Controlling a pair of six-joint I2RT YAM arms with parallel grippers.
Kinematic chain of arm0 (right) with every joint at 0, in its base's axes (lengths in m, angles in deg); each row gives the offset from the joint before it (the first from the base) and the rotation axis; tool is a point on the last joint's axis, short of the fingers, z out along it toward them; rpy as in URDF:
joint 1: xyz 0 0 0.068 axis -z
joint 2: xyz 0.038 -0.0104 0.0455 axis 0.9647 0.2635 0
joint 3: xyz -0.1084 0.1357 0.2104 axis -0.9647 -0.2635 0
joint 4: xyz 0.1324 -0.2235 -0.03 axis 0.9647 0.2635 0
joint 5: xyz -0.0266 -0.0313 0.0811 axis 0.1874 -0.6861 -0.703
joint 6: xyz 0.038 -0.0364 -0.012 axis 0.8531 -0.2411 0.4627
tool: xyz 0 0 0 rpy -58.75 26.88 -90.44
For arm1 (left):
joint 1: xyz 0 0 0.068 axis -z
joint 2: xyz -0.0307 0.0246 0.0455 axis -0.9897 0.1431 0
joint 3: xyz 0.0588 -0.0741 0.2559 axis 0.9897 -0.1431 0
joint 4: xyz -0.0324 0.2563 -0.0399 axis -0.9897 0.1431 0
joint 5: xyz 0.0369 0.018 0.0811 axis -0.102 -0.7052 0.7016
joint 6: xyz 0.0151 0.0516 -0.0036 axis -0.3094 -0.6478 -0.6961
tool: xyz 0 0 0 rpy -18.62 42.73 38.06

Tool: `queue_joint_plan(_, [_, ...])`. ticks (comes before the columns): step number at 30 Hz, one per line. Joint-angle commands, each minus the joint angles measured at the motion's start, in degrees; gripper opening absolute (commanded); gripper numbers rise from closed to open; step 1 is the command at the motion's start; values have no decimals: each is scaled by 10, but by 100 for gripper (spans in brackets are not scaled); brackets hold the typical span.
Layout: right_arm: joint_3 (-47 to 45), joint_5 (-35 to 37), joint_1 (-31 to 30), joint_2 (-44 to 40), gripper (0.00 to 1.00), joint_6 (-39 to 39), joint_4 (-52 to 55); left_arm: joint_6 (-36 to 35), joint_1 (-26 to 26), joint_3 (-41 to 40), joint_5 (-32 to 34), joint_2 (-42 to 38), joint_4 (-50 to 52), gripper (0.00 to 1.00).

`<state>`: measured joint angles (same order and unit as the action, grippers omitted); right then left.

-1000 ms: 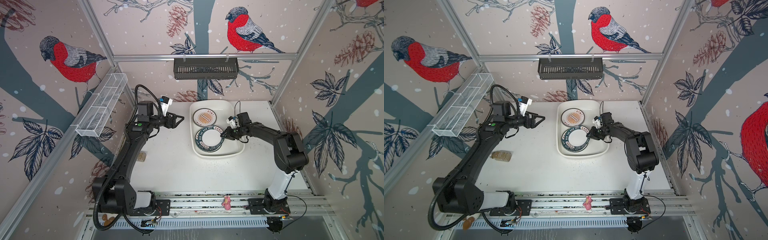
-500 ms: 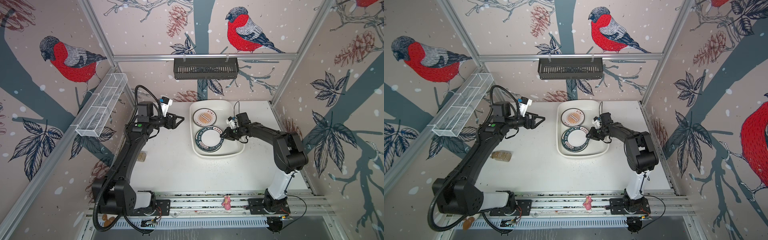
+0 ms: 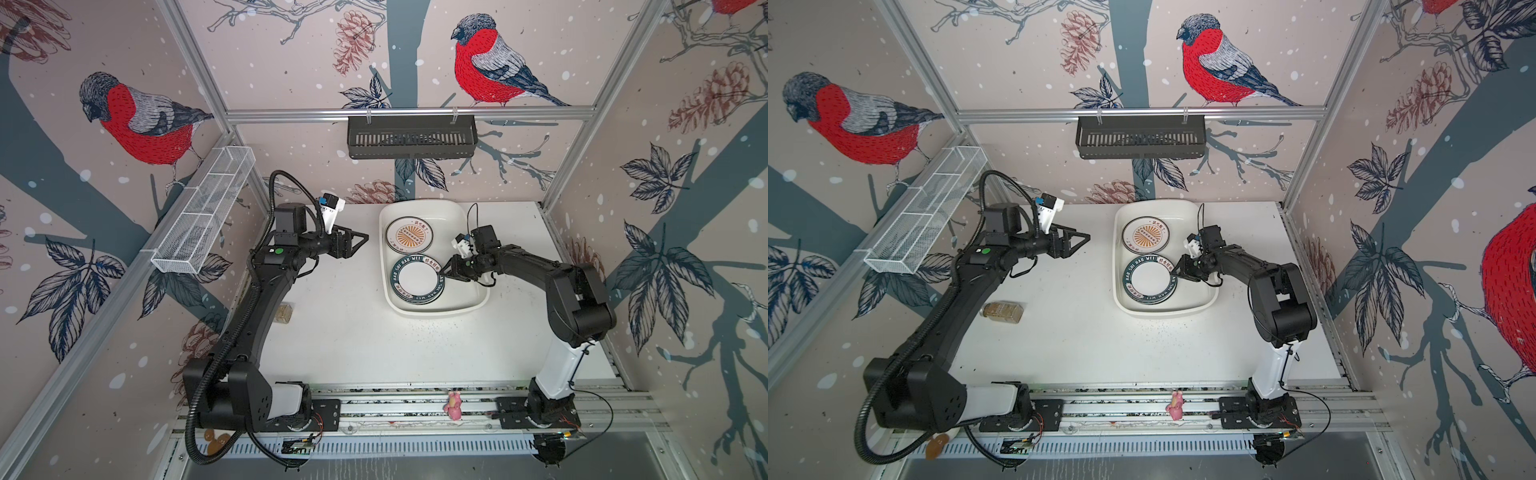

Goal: Place the plates into the plastic bin on the countertop
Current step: Place the plate in the plastic bin.

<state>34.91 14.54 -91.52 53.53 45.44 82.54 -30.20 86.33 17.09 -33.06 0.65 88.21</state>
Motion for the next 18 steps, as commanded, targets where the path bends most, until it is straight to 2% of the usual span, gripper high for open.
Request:
queue_joint_plan(1, [5, 7, -2, -8, 33, -9, 6, -5, -1, 0, -16, -4, -14, 77])
queue_joint_plan(6, [9, 17, -5, -20, 34, -10, 9, -5, -1, -2, -12, -4, -17, 79])
queue_joint_plan(9, [3, 33, -6, -43, 36, -4, -10, 0, -1, -5, 8, -6, -19, 85])
queue_joint_plan(13, [-17, 43, -5, -100, 41, 12, -70, 9, -1, -10, 57, -7, -27, 97])
queue_joint_plan(15, [-18, 47, -2, -121, 43, 18, -93, 19, -1, -13, 90, -11, -34, 97])
queue_joint_plan(18, [-33, 65, 4, -162, 51, 27, -143, 38, -1, -8, 153, -12, -41, 98])
